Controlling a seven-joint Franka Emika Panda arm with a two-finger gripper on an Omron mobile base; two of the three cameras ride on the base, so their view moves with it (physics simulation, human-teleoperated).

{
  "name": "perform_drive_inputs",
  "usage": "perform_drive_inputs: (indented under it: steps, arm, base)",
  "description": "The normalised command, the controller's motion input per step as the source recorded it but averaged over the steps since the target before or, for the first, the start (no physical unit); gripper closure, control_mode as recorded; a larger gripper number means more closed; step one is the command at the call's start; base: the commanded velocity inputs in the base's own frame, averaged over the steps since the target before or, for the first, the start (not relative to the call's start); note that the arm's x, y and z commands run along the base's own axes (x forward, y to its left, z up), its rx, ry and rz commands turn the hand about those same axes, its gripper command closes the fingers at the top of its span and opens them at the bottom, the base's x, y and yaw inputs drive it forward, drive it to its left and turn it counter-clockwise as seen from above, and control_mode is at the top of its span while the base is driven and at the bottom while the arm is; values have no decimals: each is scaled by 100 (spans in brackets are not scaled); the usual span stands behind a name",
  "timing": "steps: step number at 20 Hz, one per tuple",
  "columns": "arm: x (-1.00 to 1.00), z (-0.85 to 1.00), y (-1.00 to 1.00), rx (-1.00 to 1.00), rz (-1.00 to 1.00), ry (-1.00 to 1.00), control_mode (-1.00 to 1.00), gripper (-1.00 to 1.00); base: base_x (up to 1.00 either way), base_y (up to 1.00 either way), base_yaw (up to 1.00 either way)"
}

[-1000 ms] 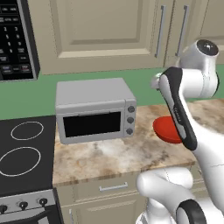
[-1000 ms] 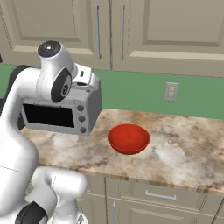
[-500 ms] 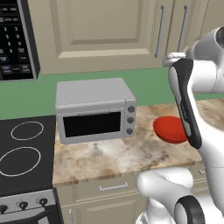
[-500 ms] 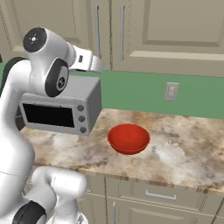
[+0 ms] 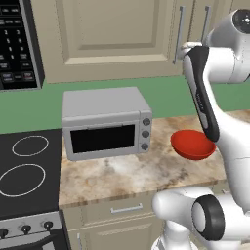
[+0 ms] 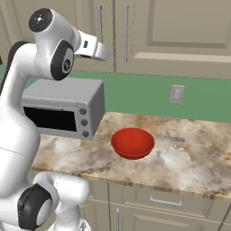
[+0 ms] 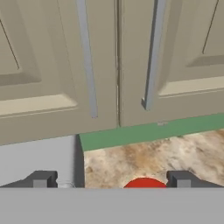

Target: Open the cabinet and setup a tea strainer by placing it in the bowl upright.

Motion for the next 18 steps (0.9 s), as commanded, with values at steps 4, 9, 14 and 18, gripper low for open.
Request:
perform_drive_inputs:
  steps: [4, 9, 14, 18]
  arm:
    - [51, 0, 0, 0, 8, 0, -100, -100]
    - [60, 0, 0, 0, 11, 0, -100, -100]
    - [57, -6, -6, 0, 9, 0, -100, -100]
    - [48, -8, -8, 1, 6, 0, -100, -100]
  base:
    - [0, 0, 0]
    - [0, 0, 0]
    - [0, 0, 0]
    - [0, 0, 0]
